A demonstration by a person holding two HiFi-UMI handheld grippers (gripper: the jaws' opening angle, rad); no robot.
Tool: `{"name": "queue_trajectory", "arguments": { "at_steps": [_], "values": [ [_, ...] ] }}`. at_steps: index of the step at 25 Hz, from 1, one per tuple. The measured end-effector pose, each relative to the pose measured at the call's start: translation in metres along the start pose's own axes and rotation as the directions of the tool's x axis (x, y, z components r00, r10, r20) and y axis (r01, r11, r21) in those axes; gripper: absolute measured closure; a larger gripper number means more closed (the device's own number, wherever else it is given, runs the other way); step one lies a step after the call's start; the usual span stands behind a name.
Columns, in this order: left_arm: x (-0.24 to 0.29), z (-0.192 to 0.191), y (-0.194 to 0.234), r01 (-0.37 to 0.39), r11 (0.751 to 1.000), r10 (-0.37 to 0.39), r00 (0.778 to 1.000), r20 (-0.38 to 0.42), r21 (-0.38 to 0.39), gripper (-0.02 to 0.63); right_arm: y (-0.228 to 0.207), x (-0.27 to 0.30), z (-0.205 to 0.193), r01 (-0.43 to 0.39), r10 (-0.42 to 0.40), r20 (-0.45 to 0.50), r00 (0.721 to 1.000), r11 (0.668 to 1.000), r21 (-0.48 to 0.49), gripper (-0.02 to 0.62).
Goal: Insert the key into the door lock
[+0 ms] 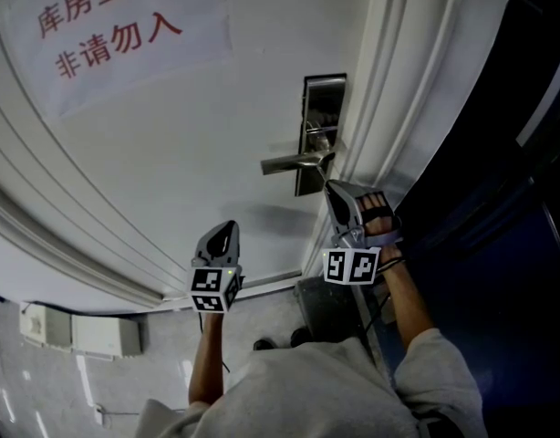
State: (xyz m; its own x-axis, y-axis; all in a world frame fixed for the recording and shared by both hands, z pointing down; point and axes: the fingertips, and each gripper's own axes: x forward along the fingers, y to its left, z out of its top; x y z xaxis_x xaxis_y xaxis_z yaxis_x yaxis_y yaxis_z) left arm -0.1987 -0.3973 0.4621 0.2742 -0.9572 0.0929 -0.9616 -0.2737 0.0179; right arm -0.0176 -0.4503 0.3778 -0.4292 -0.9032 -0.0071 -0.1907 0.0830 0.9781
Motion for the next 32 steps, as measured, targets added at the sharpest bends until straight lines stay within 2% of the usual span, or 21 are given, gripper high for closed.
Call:
{"name": "queue_trajectory", "arguments": {
  "at_steps": [18,23,32],
  "values": [
    [-0.002,-0.004,0.007,-0.004,1.0,0.004,1.0,-0.008,-0.006,0.589,0.002,0.015,-0.001,-0.021,0.019,-0.034,0.999,0.997,-0.069,0.566],
    [0.0,-0.005,0.008,-0.001,1.0,0.001,1.0,-0.008,-0.006,0.589,0.002,0.017,0.001,-0.022,0.018,-0.038,0.999,0.993,-0.112,0.566],
    [0.003,-0.007,0.003,0.016,1.0,-0.016,1.0,-0.01,-0.013,0.589,0.0,0.023,0.001,-0.043,0.03,-0.09,0.996,0.987,-0.154,0.566]
  ]
}}
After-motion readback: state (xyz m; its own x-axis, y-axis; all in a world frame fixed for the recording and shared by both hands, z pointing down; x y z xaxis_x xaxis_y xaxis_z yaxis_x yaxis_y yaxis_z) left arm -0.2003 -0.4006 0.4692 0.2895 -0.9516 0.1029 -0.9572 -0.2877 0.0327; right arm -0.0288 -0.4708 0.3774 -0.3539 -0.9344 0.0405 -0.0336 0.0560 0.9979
